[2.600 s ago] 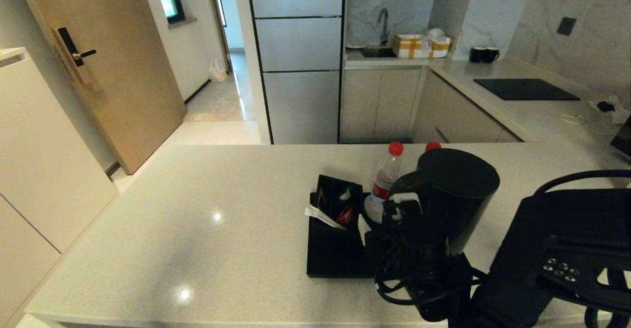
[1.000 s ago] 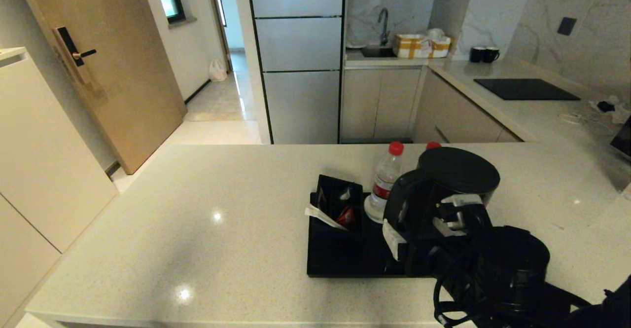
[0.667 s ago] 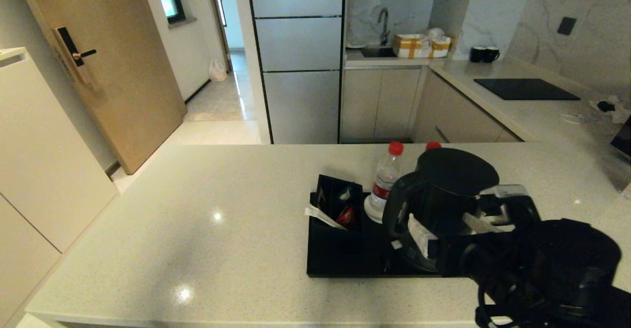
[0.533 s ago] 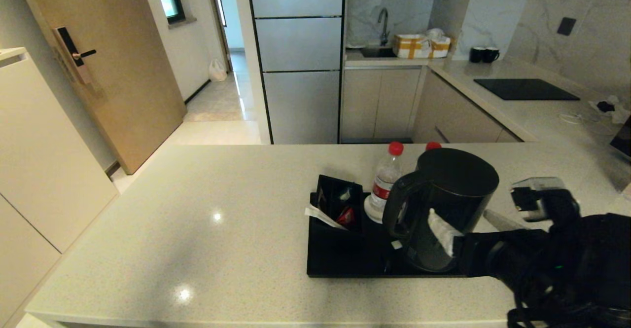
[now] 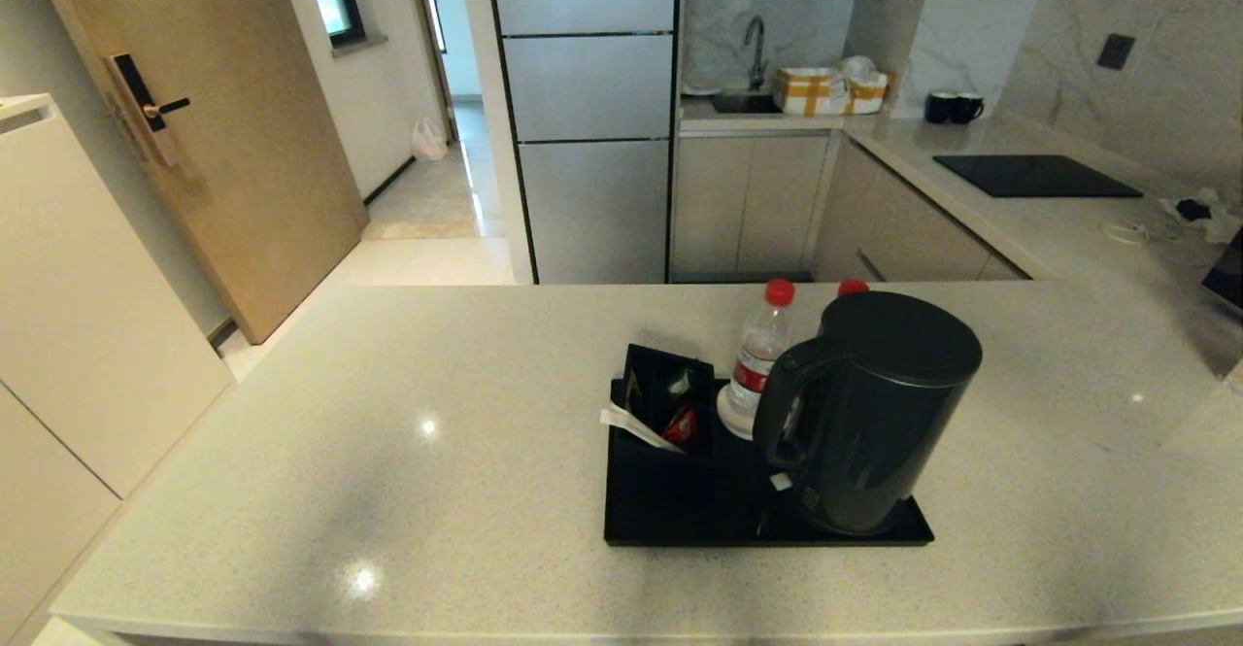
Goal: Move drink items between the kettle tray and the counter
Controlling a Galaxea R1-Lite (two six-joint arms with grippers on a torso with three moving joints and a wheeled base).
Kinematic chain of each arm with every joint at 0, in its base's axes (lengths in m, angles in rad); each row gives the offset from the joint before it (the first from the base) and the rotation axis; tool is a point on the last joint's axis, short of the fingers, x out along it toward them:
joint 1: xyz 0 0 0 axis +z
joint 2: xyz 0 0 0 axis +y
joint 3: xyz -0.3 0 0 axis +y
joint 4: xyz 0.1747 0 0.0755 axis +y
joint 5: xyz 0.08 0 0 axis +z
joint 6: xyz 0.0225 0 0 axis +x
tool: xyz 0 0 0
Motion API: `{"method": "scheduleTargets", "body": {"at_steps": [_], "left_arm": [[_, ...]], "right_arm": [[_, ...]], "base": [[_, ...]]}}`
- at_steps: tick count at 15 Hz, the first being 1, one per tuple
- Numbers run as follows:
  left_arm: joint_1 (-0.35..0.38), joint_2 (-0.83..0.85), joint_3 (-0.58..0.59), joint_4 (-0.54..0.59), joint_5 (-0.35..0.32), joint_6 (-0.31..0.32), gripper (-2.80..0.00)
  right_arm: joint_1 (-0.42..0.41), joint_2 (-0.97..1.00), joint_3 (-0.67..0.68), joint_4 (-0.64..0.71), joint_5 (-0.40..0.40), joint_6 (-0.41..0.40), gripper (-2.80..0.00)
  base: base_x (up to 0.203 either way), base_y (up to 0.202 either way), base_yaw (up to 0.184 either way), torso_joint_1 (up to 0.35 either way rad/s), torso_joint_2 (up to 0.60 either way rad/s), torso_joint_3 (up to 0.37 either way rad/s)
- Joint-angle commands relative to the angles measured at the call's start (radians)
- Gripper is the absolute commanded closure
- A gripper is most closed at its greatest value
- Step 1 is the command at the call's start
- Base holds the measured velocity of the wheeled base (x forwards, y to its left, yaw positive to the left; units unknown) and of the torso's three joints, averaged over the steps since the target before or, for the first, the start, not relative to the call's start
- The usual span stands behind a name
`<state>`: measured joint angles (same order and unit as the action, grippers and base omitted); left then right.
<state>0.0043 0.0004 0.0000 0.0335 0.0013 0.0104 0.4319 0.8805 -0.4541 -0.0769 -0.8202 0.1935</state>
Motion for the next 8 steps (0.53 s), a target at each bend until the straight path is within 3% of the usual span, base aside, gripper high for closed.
{"method": "scheduleTargets", "body": {"at_steps": [1,4,8], "left_arm": [[0.000,0.000,0.000,0.000,0.000,0.000,0.00],[0.000,0.000,-0.001,0.000,0.000,0.000,0.00],[0.000,0.000,-0.001,0.000,0.000,0.000,0.00]], "right_arm": [[-0.160,-0.172,-0.039,0.108,-0.074,-0.025,0.00],[-0.301,-0.428,-0.052,0.248,-0.096,-0.140,0.00],[-0.417,-0.757,-0.050,0.451,-0.007,-0.279,0.00]], "base": [[0.000,0.000,0.000,0.000,0.00,0.000],[0.000,0.000,0.000,0.000,0.00,0.000],[0.000,0.000,0.000,0.000,0.00,0.000]]}}
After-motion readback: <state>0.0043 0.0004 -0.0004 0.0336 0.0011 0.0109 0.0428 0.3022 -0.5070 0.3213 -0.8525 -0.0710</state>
